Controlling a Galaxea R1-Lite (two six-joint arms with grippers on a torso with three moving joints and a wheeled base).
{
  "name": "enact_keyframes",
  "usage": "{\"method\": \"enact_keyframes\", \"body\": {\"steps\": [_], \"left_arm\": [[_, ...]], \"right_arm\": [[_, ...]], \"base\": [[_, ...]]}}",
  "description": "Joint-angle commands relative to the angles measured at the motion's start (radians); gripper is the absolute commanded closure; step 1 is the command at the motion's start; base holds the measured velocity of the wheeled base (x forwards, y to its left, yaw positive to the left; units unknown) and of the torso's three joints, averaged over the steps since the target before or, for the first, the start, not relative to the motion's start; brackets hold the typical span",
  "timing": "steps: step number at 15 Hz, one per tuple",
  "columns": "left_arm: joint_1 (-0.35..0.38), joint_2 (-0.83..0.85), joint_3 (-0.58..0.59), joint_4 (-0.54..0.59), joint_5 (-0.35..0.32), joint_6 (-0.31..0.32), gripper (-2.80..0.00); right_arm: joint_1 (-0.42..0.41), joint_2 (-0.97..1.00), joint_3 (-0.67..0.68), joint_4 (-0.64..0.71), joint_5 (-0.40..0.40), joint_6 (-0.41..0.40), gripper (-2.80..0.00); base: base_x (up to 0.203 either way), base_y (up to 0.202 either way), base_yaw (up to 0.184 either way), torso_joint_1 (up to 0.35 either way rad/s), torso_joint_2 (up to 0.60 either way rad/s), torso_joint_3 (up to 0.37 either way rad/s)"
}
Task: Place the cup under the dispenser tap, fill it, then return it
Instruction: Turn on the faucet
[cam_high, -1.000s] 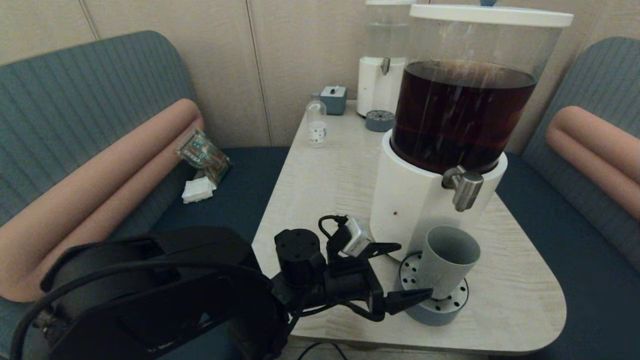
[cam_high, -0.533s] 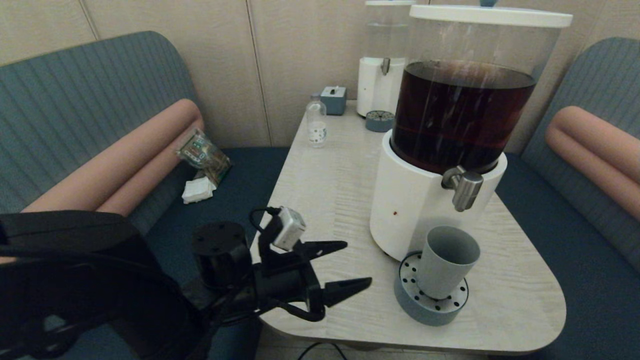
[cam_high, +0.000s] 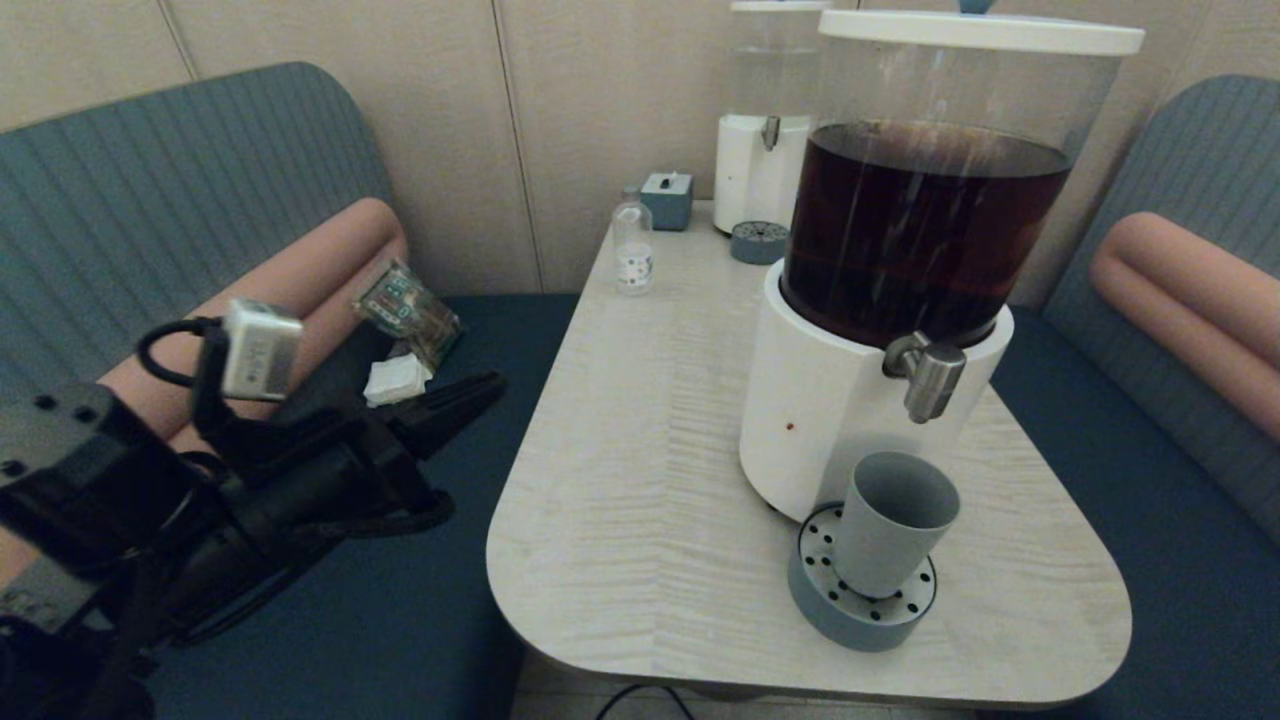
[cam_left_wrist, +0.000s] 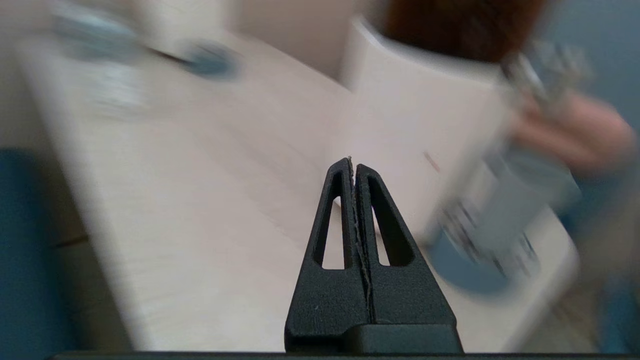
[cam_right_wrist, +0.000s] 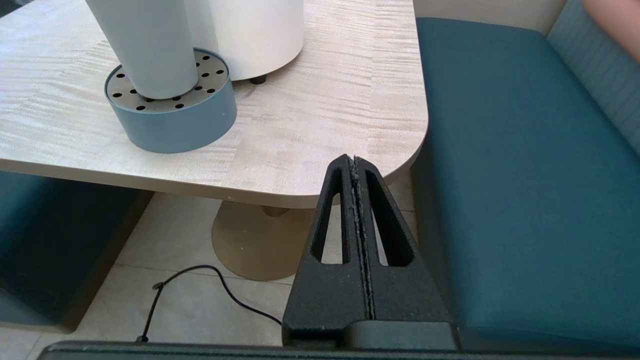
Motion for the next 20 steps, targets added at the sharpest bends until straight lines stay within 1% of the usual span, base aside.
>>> {"method": "enact_keyframes", "body": {"steps": [1, 2, 3, 4, 5, 8, 11, 12, 13, 14, 16, 17, 20], "left_arm": [[0.047, -0.145, 0.044, -0.008, 0.080, -0.032, 0.00], [0.088, -0.196, 0.081, -0.008, 0.130, -0.057, 0.00], [0.137, -0.241, 0.115, -0.008, 0.166, -0.077, 0.00], [0.187, -0.294, 0.149, -0.008, 0.186, -0.087, 0.00], [0.219, -0.355, 0.182, -0.008, 0.196, -0.094, 0.00], [0.259, -0.532, 0.238, -0.008, 0.218, -0.112, 0.00], [0.273, -0.675, 0.304, -0.008, 0.228, -0.119, 0.00], [0.274, -0.727, 0.318, 0.013, 0.220, -0.118, 0.00], [0.274, -0.782, 0.320, 0.058, 0.210, -0.117, 0.00], [0.274, -0.849, 0.316, 0.125, 0.201, -0.115, 0.00], [0.275, -1.024, 0.285, 0.334, 0.194, -0.111, 0.00], [0.274, -1.125, 0.249, 0.491, 0.191, -0.110, 0.00], [0.274, -1.400, 0.088, 1.078, 0.187, -0.097, 0.00]], "right_arm": [[0.000, 0.000, 0.000, 0.000, 0.000, 0.000, 0.00], [0.000, 0.000, 0.001, -0.001, 0.000, 0.000, 0.00], [0.000, 0.000, 0.002, 0.000, 0.000, 0.000, 0.00], [0.000, 0.000, 0.002, 0.000, 0.000, 0.000, 0.00], [0.000, 0.000, 0.000, -0.001, 0.000, 0.000, 0.00], [0.000, 0.000, 0.000, 0.000, 0.000, 0.000, 0.00], [0.000, 0.000, 0.002, 0.000, 0.000, 0.000, 0.00], [0.000, 0.000, 0.002, -0.001, 0.000, 0.000, 0.00], [0.000, 0.000, 0.001, -0.001, 0.000, 0.000, 0.00], [0.000, 0.000, 0.001, 0.000, 0.000, 0.000, 0.00], [0.000, 0.000, 0.000, -0.001, 0.000, 0.000, 0.00], [0.000, 0.000, 0.001, -0.001, 0.000, 0.000, 0.00], [0.000, 0.000, 0.001, -0.001, 0.000, 0.000, 0.00]], "base": [[0.000, 0.000, 0.000, 0.000, 0.00, 0.000], [0.000, 0.000, 0.000, 0.000, 0.00, 0.000], [0.000, 0.000, 0.000, 0.000, 0.00, 0.000], [0.000, 0.000, 0.000, 0.000, 0.00, 0.000], [0.000, 0.000, 0.000, 0.000, 0.00, 0.000], [0.000, 0.000, 0.000, 0.000, 0.00, 0.000], [0.000, 0.000, 0.000, 0.000, 0.00, 0.000], [0.000, 0.000, 0.000, 0.000, 0.00, 0.000], [0.000, 0.000, 0.000, 0.000, 0.00, 0.000], [0.000, 0.000, 0.000, 0.000, 0.00, 0.000], [0.000, 0.000, 0.000, 0.000, 0.00, 0.000], [0.000, 0.000, 0.000, 0.000, 0.00, 0.000], [0.000, 0.000, 0.000, 0.000, 0.00, 0.000]]}}
